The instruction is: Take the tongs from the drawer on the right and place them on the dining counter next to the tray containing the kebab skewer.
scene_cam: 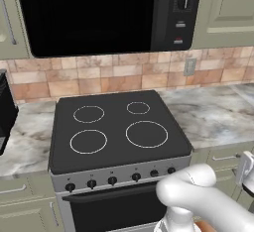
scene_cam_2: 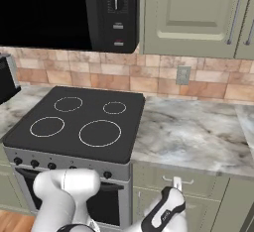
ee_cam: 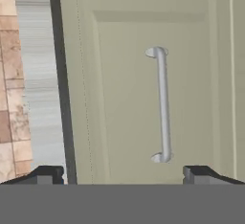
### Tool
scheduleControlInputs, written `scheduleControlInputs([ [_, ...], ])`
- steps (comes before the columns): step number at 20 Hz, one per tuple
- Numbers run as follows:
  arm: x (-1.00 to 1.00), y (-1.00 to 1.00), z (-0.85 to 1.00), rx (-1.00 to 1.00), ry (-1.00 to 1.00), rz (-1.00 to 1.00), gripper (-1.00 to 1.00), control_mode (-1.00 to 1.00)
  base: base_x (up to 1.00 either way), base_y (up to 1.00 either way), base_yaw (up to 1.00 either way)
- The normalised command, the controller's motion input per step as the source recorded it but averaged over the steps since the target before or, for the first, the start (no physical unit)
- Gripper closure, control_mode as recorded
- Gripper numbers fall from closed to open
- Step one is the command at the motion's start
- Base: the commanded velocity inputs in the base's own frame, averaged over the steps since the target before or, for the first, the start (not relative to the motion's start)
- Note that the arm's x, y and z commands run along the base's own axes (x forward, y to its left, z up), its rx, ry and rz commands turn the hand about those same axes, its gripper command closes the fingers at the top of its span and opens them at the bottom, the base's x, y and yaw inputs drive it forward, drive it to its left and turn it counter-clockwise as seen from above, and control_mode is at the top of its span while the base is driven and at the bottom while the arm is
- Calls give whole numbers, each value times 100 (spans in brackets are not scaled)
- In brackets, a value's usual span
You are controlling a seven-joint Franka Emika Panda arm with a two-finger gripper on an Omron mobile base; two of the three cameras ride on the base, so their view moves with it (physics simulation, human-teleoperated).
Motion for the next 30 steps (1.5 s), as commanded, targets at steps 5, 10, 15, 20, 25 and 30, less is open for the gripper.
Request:
scheduleControlInputs([
  [5, 23, -18, -10, 0, 0, 0, -100, -100, 0, 0, 0],
  [10, 25, -22, -2, 0, 0, 0, -100, -100, 0, 0, 0],
  [15, 25, -19, -5, 0, 0, 1, -100, -100, 0, 0, 0],
  [20, 16, -5, -19, 0, 0, 1, -100, -100, 0, 0, 0],
  [25, 6, 0, -28, 0, 0, 0, -100, -100, 0, 0, 0],
  [30, 7, 0, -25, 0, 0, 0, -100, -100, 0, 0, 0],
])
